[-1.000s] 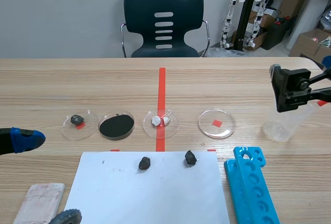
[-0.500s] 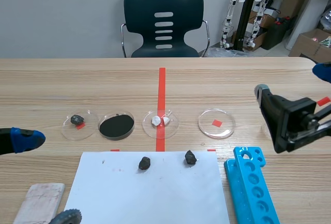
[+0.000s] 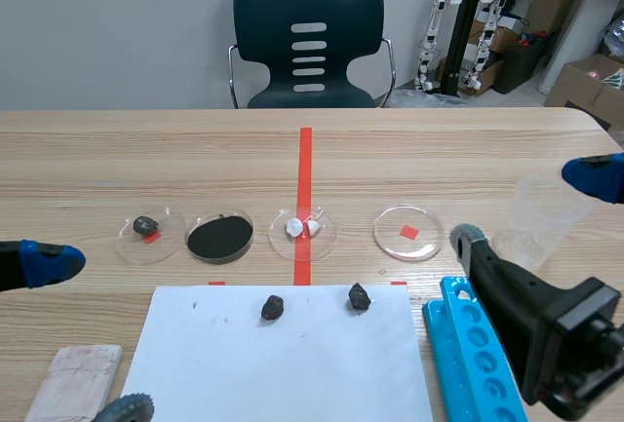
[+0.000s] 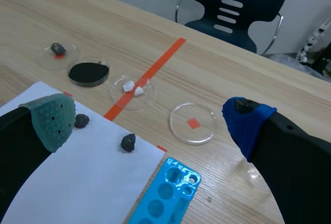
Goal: Return to the home posture
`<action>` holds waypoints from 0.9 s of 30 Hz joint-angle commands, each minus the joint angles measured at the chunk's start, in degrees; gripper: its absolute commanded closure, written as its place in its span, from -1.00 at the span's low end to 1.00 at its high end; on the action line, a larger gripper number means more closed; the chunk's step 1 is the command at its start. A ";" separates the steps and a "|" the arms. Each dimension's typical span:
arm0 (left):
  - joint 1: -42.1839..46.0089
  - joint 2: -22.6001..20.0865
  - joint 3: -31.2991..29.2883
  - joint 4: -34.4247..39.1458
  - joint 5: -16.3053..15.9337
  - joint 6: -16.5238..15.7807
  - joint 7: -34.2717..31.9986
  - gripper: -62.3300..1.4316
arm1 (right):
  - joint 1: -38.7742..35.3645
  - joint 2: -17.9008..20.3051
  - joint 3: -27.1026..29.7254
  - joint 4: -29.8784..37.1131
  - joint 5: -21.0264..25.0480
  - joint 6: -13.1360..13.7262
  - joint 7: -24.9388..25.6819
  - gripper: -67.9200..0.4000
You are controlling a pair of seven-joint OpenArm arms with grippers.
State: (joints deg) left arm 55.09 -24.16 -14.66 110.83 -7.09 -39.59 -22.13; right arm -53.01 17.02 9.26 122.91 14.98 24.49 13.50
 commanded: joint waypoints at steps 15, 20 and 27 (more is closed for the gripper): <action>0.24 -0.15 0.39 0.90 -0.76 -0.22 -0.94 -1.00 | -3.61 0.74 0.04 1.11 -2.64 -0.42 1.51 -0.75; 0.24 -0.17 0.39 0.90 -0.76 -0.22 -0.94 -1.00 | -5.81 0.74 0.04 1.11 -3.52 -0.42 3.96 -0.75; 0.24 -0.17 0.39 0.90 -0.76 -0.22 -0.94 -1.00 | -9.84 0.74 0.04 1.01 -8.24 -0.85 11.28 -0.75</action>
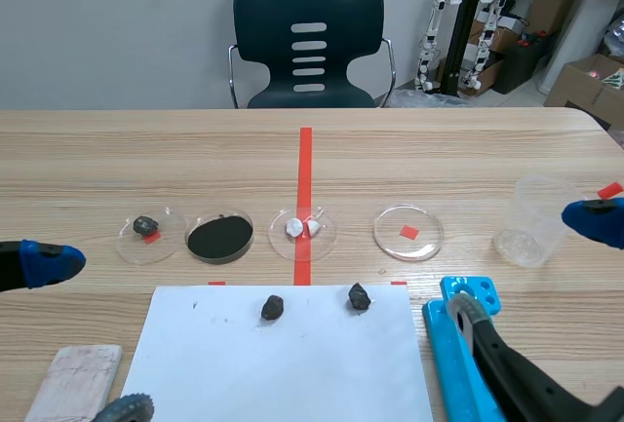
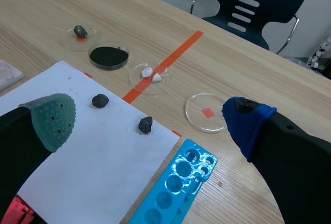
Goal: Return to the home posture
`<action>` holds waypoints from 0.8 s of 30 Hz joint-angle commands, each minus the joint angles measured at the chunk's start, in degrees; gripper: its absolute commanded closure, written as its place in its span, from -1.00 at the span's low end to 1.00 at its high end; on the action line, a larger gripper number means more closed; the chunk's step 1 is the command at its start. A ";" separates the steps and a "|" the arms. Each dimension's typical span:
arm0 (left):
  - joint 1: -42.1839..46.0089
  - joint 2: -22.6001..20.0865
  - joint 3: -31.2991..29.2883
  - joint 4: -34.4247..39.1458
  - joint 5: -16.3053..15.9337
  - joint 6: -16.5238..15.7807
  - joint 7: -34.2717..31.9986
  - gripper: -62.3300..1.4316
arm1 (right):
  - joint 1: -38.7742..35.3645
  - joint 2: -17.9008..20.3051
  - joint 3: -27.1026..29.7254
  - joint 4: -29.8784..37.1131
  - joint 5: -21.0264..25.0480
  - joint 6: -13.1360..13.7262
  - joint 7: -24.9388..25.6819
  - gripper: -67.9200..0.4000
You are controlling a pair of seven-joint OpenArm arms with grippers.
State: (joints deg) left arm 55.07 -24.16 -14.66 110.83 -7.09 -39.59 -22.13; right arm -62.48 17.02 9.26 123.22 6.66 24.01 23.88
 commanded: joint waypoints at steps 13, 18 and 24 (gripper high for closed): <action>0.26 -0.17 0.39 0.90 -0.76 -0.22 -0.94 -1.00 | -2.49 0.74 0.04 -3.15 -3.52 -0.39 4.76 -0.75; 0.26 -0.17 0.39 0.90 -0.76 -0.22 -0.94 -1.00 | -2.47 0.74 0.04 -3.56 -3.52 -0.39 5.01 -0.75; 0.26 -0.17 0.39 0.90 -0.76 -0.22 -0.94 -1.00 | -2.47 0.74 0.04 -3.56 -3.52 -0.39 5.01 -0.75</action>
